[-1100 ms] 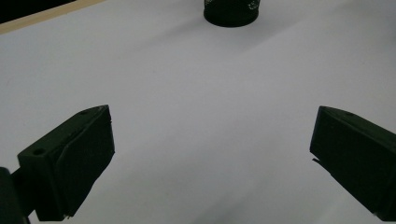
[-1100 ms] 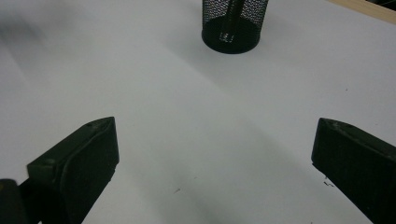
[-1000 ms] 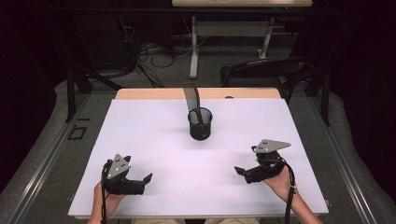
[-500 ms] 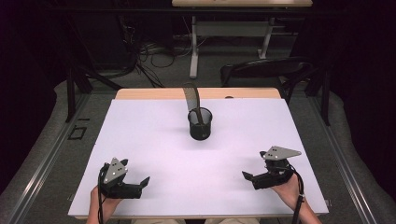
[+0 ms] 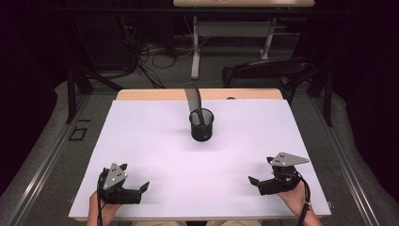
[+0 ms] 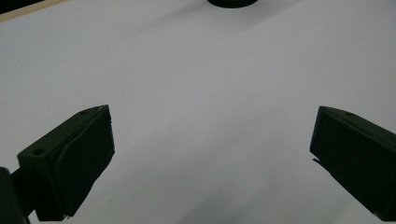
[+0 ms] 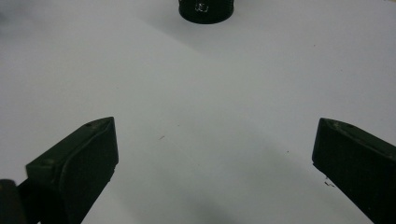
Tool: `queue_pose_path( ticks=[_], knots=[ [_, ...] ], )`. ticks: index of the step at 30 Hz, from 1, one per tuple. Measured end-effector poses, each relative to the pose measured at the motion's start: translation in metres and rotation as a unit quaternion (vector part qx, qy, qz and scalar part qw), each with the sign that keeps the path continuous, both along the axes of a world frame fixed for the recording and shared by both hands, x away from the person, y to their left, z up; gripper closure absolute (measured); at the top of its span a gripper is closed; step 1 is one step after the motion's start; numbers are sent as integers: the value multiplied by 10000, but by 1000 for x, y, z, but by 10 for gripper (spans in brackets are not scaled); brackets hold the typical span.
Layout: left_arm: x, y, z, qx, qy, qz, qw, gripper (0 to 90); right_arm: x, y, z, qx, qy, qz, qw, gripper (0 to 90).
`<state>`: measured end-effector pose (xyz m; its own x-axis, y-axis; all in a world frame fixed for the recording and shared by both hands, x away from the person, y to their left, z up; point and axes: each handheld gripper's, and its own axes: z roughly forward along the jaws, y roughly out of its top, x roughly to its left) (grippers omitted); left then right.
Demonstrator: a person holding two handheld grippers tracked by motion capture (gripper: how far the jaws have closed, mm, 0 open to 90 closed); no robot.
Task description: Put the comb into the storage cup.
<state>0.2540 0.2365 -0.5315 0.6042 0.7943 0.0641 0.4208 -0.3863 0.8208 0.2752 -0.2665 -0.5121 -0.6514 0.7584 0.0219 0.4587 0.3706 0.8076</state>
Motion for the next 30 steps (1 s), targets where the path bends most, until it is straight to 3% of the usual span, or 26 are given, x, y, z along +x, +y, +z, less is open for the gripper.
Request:
queue_pose_path(
  ticks=[20, 30],
  knots=[
    [-1, 4, -1, -24, -161, 103, 9998, 0, -13, -5, -12, 117, -79, -145, 9998, 0],
    [0, 1, -2, -49, -89, 45, 9999, 0, -14, -8, -11, 159, -112, -175, 9997, 0]
  ],
)
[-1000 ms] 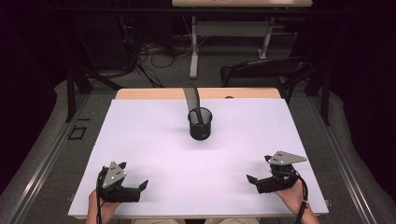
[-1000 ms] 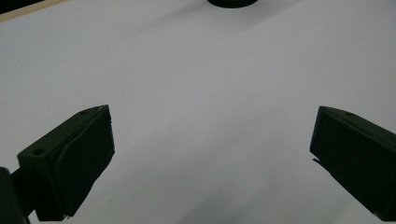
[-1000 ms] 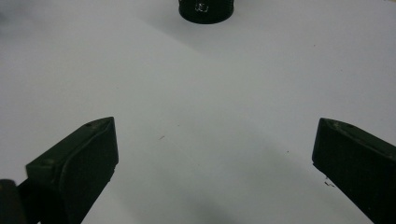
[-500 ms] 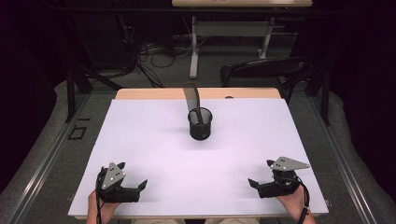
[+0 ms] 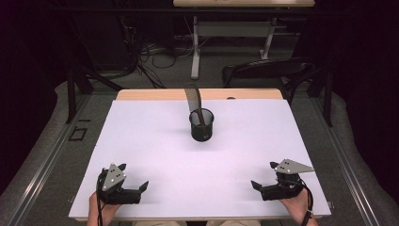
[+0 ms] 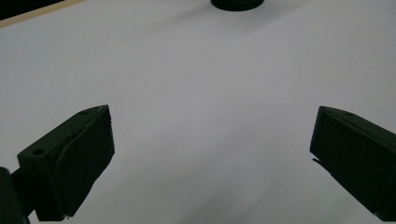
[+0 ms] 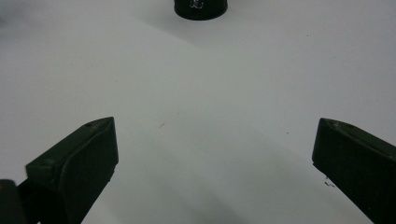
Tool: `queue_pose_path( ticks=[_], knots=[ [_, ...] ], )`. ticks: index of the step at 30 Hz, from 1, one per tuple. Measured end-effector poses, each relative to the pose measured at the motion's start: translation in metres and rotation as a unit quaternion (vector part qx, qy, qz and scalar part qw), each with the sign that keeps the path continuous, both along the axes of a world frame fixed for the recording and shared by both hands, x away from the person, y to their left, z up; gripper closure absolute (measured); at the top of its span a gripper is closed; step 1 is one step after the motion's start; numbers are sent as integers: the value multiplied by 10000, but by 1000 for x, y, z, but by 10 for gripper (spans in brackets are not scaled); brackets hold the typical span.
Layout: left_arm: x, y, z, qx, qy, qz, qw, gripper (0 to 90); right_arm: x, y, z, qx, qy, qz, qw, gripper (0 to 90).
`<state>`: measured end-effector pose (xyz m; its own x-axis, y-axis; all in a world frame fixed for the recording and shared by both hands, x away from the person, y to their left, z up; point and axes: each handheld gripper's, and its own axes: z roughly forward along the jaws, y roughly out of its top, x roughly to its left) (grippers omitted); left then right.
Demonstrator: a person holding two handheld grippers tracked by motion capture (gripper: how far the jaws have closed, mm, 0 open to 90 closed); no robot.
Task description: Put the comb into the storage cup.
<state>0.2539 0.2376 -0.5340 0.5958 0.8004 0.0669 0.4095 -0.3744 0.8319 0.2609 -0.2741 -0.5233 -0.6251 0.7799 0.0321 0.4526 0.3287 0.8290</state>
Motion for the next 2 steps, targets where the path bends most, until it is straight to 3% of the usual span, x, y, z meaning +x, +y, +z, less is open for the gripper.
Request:
queue_pose_path(
  ticks=[2],
  knots=[
    [0, 0, 0, 11, 0, -11, 10000, 0, 0, 0, 0, -1, 7, -3, 10000, 0]
  ],
)
